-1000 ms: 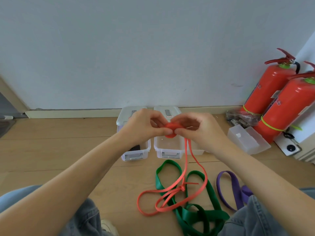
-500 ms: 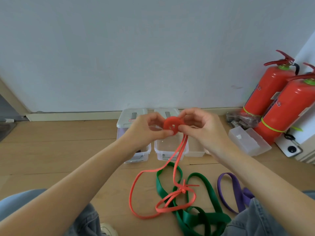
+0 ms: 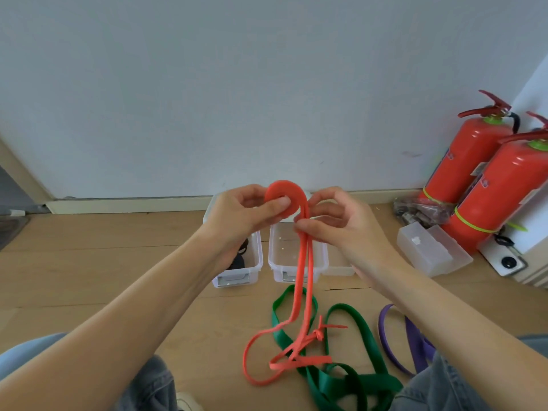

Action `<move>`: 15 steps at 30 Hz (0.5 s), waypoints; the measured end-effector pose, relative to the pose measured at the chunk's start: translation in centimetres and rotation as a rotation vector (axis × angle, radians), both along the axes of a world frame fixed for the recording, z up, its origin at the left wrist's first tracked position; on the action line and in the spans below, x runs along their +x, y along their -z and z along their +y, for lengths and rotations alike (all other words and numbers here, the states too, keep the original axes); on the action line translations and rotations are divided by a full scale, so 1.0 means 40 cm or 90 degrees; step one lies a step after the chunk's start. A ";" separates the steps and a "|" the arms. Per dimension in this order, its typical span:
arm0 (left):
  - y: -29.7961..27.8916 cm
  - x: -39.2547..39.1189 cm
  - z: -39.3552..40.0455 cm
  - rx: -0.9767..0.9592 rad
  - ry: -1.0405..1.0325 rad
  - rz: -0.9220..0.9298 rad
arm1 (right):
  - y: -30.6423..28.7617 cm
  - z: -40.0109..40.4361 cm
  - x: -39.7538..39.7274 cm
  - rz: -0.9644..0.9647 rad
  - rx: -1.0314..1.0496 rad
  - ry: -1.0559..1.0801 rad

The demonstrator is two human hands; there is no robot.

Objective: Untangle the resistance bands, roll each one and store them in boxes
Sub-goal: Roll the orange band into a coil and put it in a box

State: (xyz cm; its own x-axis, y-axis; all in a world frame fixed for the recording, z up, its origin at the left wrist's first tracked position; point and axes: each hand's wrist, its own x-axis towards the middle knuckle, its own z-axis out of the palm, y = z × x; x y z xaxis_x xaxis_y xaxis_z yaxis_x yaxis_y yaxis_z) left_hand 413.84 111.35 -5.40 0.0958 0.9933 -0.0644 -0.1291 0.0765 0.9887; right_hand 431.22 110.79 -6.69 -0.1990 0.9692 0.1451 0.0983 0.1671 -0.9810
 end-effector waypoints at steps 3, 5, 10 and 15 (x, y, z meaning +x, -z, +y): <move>0.014 0.017 -0.005 -0.020 0.005 -0.038 | 0.002 -0.003 -0.006 0.055 0.008 0.019; 0.024 0.027 -0.009 -0.029 -0.001 -0.036 | 0.009 -0.003 -0.005 0.043 0.021 0.035; 0.031 0.022 -0.011 -0.015 0.025 0.130 | 0.004 -0.003 0.000 -0.019 0.077 0.046; 0.022 0.011 -0.012 0.031 0.092 0.362 | -0.012 -0.004 -0.004 -0.198 0.177 0.007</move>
State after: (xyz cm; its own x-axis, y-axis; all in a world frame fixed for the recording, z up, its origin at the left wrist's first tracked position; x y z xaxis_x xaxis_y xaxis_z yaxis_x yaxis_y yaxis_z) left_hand 414.28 110.88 -6.26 0.1934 0.9760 -0.1003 0.4304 0.0075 0.9026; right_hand 431.06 110.61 -6.21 -0.2650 0.9037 0.3363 0.3867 0.4191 -0.8215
